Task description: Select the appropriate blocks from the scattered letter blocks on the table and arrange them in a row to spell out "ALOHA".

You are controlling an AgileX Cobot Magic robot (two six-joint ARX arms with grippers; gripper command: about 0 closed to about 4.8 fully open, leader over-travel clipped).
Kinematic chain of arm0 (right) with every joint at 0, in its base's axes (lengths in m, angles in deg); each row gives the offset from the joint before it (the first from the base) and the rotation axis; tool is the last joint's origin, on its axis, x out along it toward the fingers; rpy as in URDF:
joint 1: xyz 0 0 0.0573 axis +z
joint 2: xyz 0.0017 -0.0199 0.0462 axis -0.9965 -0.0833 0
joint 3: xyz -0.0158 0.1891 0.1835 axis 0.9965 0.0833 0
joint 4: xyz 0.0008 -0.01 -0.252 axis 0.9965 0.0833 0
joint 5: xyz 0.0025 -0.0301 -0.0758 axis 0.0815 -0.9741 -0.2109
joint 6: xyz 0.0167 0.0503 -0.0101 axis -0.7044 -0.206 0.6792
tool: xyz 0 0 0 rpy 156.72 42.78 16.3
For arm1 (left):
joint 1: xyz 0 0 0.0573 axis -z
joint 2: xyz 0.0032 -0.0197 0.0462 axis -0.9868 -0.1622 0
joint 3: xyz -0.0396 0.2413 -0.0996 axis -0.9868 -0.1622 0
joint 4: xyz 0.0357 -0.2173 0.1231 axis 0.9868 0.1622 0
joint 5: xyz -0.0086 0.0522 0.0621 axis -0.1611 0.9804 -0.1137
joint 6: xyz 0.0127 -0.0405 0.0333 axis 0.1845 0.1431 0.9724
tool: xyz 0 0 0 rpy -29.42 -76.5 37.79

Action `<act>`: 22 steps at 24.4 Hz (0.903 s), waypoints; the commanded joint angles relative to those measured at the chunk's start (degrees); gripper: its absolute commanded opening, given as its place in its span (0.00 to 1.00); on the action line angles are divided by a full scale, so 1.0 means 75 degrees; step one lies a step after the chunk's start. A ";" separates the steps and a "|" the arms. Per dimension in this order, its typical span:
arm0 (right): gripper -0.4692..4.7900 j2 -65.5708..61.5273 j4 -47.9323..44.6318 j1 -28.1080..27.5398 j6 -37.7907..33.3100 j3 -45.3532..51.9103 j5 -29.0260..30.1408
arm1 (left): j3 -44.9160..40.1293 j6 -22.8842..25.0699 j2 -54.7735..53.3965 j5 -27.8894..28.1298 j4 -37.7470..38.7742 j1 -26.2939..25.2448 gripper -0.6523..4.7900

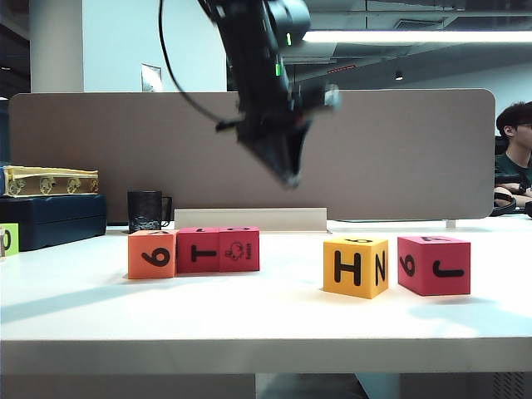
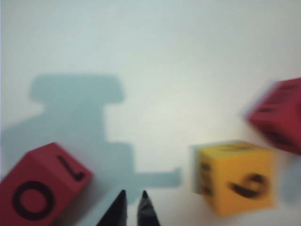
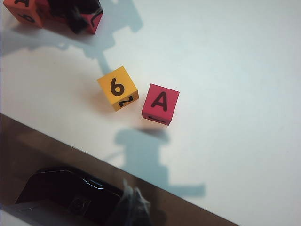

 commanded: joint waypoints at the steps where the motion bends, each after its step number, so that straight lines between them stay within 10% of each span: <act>1: 0.08 0.0015 -0.0044 -0.0009 0.0023 -0.0017 -0.0003 | 0.0041 0.0026 0.0557 -0.0886 0.0076 0.0015 0.18; 11: 0.08 0.0015 -0.0029 -0.0012 0.0087 -0.0017 -0.0003 | -0.0460 0.0452 0.0793 -0.1824 0.1469 0.0213 0.22; 22: 0.08 0.0015 -0.0038 -0.0012 0.0102 -0.0017 0.0006 | -0.1160 0.0379 0.0691 -0.1472 0.0411 0.0796 0.37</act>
